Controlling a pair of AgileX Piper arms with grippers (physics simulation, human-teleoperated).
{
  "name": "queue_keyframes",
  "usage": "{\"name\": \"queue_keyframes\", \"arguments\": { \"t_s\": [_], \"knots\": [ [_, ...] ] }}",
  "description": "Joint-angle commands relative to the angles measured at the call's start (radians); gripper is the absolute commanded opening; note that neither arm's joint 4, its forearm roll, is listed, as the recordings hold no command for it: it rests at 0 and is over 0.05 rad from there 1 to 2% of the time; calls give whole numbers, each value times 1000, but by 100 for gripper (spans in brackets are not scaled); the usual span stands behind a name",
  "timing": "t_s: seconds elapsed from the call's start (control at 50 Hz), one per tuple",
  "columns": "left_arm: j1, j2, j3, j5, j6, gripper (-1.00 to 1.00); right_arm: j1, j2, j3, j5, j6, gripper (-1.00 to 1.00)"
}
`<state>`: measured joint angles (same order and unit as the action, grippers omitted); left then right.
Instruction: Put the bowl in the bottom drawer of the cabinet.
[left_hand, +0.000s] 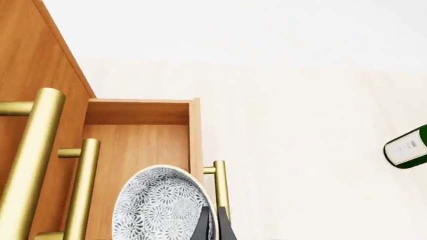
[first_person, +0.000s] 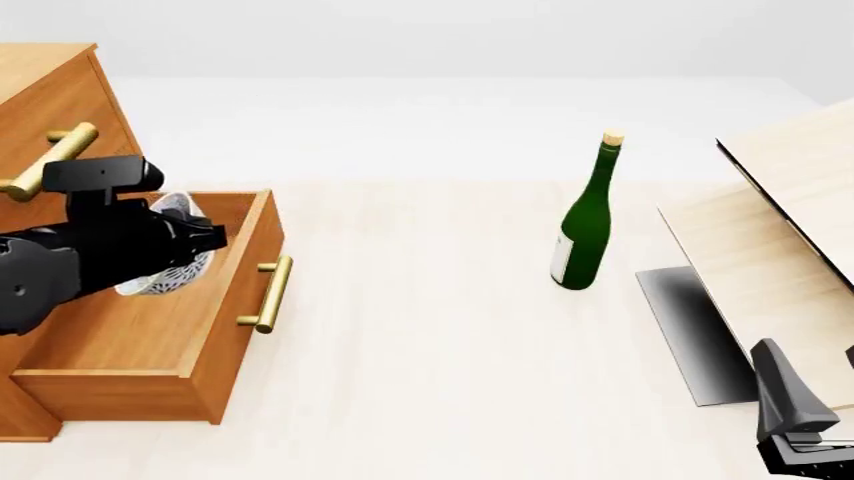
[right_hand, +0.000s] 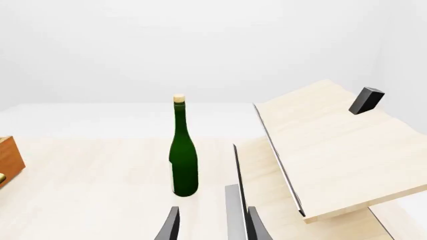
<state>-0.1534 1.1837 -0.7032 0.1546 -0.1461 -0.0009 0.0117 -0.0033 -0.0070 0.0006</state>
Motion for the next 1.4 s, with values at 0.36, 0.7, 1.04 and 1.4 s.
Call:
{"name": "queue_keyframes", "arguments": {
  "t_s": [0.36, 0.7, 1.04, 1.4],
  "knots": [
    [37, 3, 52, -30, -2, -100, 0, 0, 0, 0, 0, 100],
    [50, -34, 56, 14, -10, -100, 0, 0, 0, 0, 0, 100],
    [64, 45, 113, -81, -6, -100, 0, 0, 0, 0, 0, 100],
    [100, 86, 99, -87, 33, -100, 0, 0, 0, 0, 0, 100]
  ]
}}
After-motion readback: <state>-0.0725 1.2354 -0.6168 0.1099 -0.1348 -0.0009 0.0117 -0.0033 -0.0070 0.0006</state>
